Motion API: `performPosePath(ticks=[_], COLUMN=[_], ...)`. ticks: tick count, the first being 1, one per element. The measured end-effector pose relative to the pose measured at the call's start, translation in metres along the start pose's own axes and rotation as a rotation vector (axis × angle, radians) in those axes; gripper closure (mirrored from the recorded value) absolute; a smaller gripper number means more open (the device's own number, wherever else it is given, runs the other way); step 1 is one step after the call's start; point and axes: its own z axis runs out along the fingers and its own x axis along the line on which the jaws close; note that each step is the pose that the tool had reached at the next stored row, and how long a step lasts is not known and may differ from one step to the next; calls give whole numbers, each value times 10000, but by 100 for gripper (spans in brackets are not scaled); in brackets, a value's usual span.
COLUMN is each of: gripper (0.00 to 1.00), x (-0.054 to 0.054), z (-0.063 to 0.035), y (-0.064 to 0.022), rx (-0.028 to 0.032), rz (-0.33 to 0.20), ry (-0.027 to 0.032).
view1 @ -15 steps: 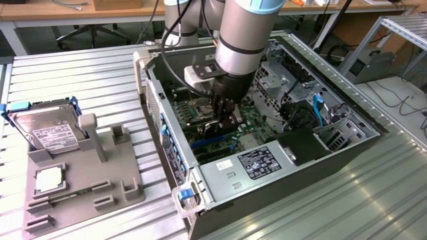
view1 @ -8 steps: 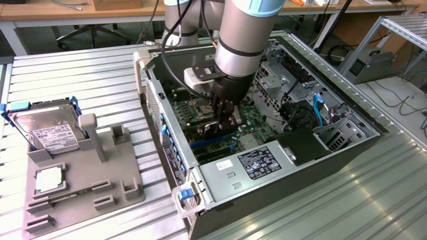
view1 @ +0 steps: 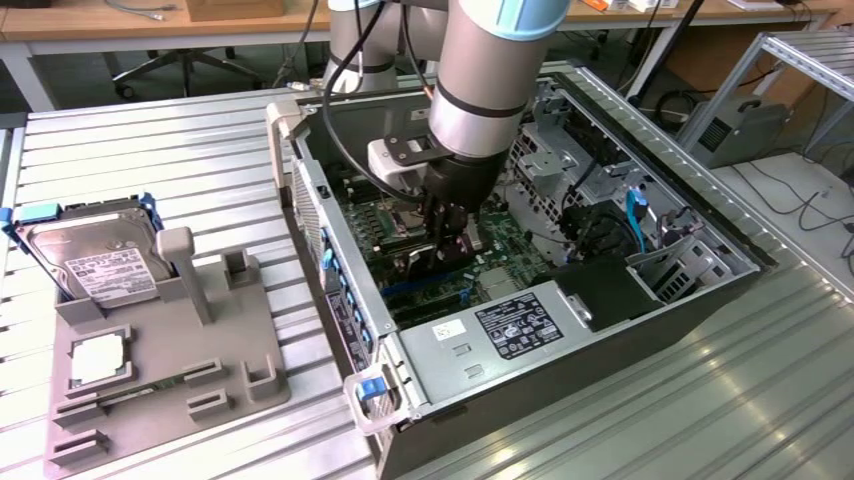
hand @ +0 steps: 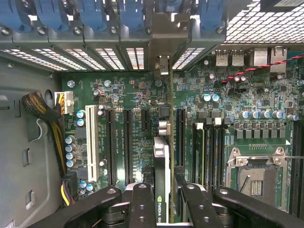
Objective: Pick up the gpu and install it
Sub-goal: 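Insert the gpu into the slot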
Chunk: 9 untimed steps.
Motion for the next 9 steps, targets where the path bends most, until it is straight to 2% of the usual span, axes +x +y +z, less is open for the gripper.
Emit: performPosePath(ticks=[9], gripper=[73], x=[0], z=[5], y=[0], rx=[0], rz=[3], ry=[-2])
